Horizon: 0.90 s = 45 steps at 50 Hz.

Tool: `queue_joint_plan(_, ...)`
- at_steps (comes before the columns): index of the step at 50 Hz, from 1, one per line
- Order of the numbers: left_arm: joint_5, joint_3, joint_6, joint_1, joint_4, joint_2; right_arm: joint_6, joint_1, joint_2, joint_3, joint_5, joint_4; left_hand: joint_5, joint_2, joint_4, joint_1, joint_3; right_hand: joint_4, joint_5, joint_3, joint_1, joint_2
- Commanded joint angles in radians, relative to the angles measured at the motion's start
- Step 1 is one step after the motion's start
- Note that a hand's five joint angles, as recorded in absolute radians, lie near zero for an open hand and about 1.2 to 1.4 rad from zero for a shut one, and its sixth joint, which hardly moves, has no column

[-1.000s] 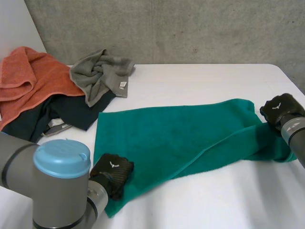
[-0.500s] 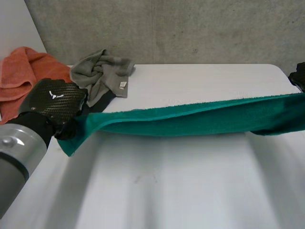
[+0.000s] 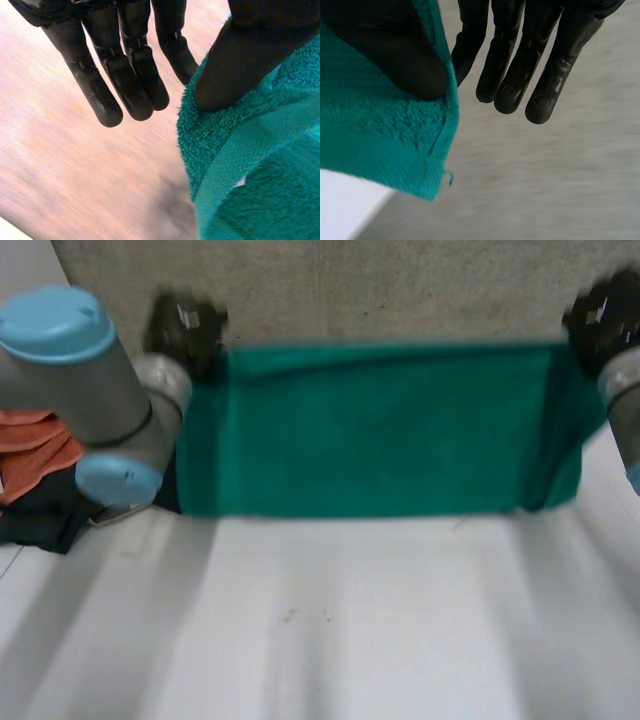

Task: Fold the laundry.

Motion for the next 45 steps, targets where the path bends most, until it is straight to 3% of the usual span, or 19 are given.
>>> queue_joint_plan(1,-0.003,0.143,0.076,0.021,0.339,-0.001,0.045,0.028,0.006,-0.089,0.003,-0.373,0.232,0.199,0.195,0.271,0.205,0.208,0.221,0.211,0.399,0.218)
queue_joint_plan(6,-0.006,0.108,0.071,0.010,0.355,0.001,0.093,0.038,-0.013,-0.068,0.003,-0.404,0.232,0.199,0.195,0.271,0.205,0.208,0.221,0.211,0.399,0.218)
queue_joint_plan(18,0.003,-0.357,-0.007,0.007,0.349,0.034,0.147,0.028,-0.029,0.297,-0.014,-0.331,0.232,0.199,0.195,0.271,0.205,0.208,0.221,0.211,0.399,0.218)
queue_joint_plan(23,0.002,-0.556,-0.001,0.006,0.329,0.045,0.206,0.025,-0.041,0.444,-0.065,-0.231,0.232,0.199,0.195,0.271,0.205,0.208,0.221,0.211,0.399,0.218)
queue_joint_plan(26,0.002,-0.663,-0.004,0.004,0.279,0.106,0.223,0.008,-0.058,0.495,-0.088,-0.127,0.232,0.199,0.195,0.271,0.205,0.208,0.221,0.211,0.399,0.218)
queue_joint_plan(33,0.002,-0.900,0.002,0.003,0.003,0.362,0.210,-0.129,-0.266,0.555,-0.146,0.287,0.232,0.199,0.195,0.271,0.205,0.208,0.221,0.211,0.399,0.218)
queue_joint_plan(38,0.003,-0.998,0.005,-0.001,-0.212,0.476,0.057,-0.255,-0.342,0.569,-0.158,0.641,0.232,0.199,0.195,0.271,0.205,0.208,0.221,0.211,0.399,0.218)
queue_joint_plan(41,0.008,-1.023,0.002,-0.007,-0.333,0.502,-0.051,-0.301,-0.354,0.589,-0.157,0.731,0.232,0.199,0.195,0.271,0.205,0.208,0.221,0.211,0.399,0.218)
queue_joint_plan(45,0.005,-1.010,0.002,-0.008,-0.364,0.492,-0.106,-0.326,-0.353,0.598,-0.155,0.697,0.232,0.199,0.195,0.271,0.205,0.208,0.221,0.211,0.399,0.218)
